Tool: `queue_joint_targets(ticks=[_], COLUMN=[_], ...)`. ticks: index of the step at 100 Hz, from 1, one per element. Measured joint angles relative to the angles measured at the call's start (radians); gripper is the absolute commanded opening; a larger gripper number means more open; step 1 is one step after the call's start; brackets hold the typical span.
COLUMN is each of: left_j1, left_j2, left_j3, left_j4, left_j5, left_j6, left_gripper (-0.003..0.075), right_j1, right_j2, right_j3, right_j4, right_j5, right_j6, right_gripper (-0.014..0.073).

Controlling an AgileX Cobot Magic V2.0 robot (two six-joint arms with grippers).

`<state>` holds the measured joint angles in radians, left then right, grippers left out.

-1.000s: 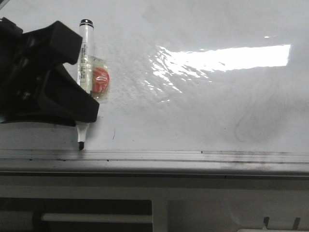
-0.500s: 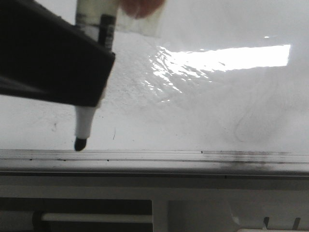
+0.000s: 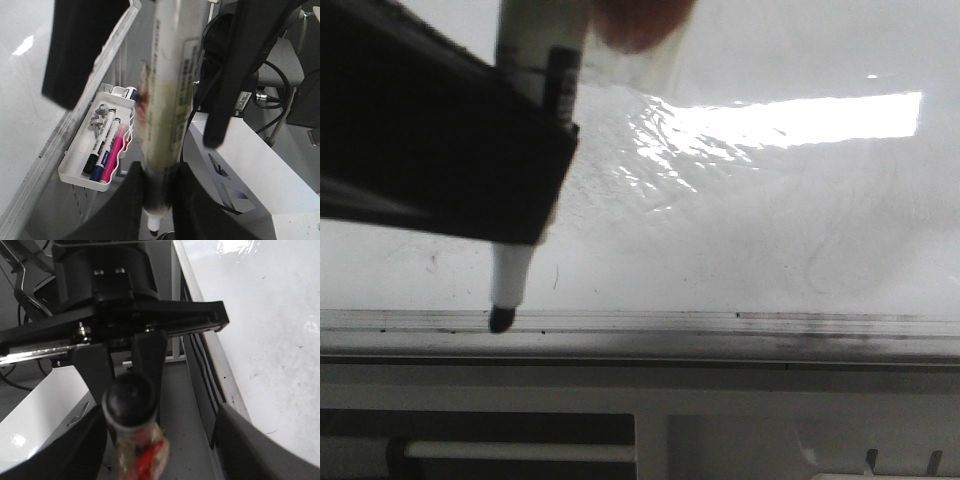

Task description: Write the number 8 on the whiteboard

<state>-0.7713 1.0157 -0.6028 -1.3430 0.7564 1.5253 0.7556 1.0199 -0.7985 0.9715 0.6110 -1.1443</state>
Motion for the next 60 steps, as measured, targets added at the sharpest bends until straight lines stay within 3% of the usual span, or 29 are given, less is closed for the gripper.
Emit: queue_joint_targets(ticks=[14, 21, 39, 48, 60], left_j1=[0.000, 0.000, 0.000, 0.004, 0.036], left_j2=[0.000, 0.002, -0.005, -0.040, -0.116], left_j3=[0.000, 0.000, 0.000, 0.000, 0.000], left_j4=[-0.010, -0.024, -0.039, -0.013, 0.102], left_j5=[-0.006, -0.021, -0.037, -0.038, -0.038], left_j6=[0.000, 0.000, -0.020, -0.071, -0.194], left_gripper=[0.0000, 0.0084, 0.0448, 0.0482, 0.0455], right_j1=[0.021, 0.021, 0.021, 0.010, -0.018], right_j2=[0.036, 0.036, 0.030, 0.004, -0.041], right_j3=[-0.004, -0.004, -0.008, -0.026, -0.099], right_j4=[0.011, 0.017, -0.031, -0.154, -0.484], right_j5=[-0.018, -0.024, -0.056, -0.061, -0.009], right_j6=[-0.003, -0.003, -0.003, 0.041, 0.202], right_gripper=[-0.0074, -0.0059, -0.0059, -0.0059, -0.0050])
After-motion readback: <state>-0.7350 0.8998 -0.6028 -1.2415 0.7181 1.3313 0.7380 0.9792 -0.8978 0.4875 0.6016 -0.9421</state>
